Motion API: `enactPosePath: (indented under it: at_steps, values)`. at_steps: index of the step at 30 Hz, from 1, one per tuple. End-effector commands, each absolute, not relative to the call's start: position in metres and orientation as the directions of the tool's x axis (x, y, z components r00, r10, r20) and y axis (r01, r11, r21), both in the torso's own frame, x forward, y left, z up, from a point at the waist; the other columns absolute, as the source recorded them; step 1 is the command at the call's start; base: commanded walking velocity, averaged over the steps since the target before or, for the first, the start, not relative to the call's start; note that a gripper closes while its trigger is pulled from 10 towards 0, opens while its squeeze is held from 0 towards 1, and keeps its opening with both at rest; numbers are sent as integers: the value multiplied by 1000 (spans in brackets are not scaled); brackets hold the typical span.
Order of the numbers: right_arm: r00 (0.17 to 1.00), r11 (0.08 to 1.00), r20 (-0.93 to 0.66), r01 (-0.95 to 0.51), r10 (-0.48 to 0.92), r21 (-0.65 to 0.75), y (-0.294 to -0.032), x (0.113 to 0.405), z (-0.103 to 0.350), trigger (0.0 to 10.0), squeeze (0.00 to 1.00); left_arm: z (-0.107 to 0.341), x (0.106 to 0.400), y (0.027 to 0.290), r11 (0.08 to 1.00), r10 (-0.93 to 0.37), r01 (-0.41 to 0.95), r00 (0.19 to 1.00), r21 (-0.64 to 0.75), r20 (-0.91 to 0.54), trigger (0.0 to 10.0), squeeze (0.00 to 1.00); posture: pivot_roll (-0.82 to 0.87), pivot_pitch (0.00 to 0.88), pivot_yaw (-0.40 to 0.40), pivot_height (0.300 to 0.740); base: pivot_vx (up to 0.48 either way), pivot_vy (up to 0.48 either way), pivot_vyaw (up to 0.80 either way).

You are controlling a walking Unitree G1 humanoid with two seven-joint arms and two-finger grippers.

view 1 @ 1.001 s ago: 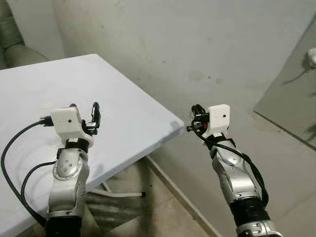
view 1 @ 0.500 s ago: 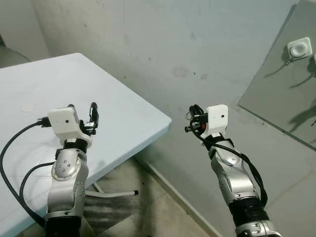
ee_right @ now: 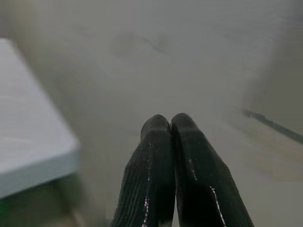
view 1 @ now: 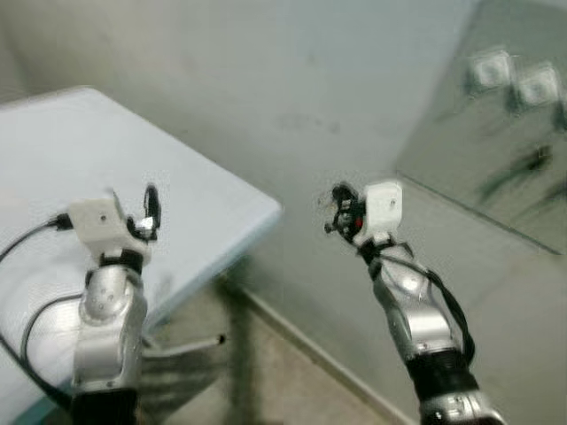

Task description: Hang keys on a hook

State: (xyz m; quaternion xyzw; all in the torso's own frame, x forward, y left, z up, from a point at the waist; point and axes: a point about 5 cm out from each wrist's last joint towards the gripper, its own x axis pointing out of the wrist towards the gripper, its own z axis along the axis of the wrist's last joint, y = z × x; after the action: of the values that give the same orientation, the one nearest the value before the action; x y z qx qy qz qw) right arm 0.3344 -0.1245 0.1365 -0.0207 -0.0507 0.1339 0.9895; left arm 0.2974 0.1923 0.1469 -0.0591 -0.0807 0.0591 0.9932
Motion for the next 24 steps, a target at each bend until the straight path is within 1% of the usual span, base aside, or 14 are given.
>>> enactPosePath:
  at_steps: [1,24]
  values:
    - [957,963,110,-264,268,-49,-123,335,141,10000,0,150,297,198,986,140,-123,977,-112,160,10000,0,-54,33,-77,740,0,0,-744]
    - [963,969,108,-246,249,-37,-124,335,141,10000,0,147,298,192,989,120,-108,985,-98,126,10000,0,-60,31,-72,740,0,0,-743]
